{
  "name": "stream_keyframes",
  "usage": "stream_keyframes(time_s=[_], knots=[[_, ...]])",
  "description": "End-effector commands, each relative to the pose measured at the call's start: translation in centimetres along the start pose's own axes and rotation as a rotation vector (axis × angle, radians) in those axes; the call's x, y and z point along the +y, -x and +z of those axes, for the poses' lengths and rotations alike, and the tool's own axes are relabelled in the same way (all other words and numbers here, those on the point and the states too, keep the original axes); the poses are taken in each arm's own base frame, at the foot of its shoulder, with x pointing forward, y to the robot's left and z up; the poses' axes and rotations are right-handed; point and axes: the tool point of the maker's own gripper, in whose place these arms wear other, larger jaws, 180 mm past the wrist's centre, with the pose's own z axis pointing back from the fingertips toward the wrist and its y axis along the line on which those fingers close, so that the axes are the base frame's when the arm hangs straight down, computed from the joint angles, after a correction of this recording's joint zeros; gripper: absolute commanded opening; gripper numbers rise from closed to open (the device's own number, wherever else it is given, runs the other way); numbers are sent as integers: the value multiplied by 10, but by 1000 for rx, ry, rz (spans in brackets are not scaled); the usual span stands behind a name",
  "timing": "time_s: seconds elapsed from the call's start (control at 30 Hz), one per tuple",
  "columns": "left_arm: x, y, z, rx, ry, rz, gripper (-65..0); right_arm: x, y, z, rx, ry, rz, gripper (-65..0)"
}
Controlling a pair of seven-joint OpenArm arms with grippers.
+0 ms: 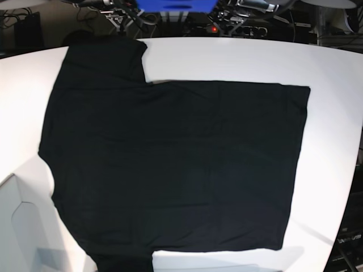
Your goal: Fold the T-shirt properly
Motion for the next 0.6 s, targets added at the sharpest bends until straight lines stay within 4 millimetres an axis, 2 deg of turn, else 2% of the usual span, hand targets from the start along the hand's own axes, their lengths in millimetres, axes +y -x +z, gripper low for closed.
stream_keyframes(time_s=[0.0,0.27,0.37,0.43,0.57], knots=[[0,4,0,7,-1,-1,-646,4,3,0,5,-20,0,-650],[-1,6,0,10,0,-3,-646,4,6,0,9,-20,7,-650],[1,6,0,10,-3,-3,-646,-9,10,0,16,-1,4,-650],[1,6,0,10,-3,-4,-646,-10,5,0,-1,0,7,-650],[1,6,0,9,-1,-1,-646,-12,10,1,-16,3,9,-650]])
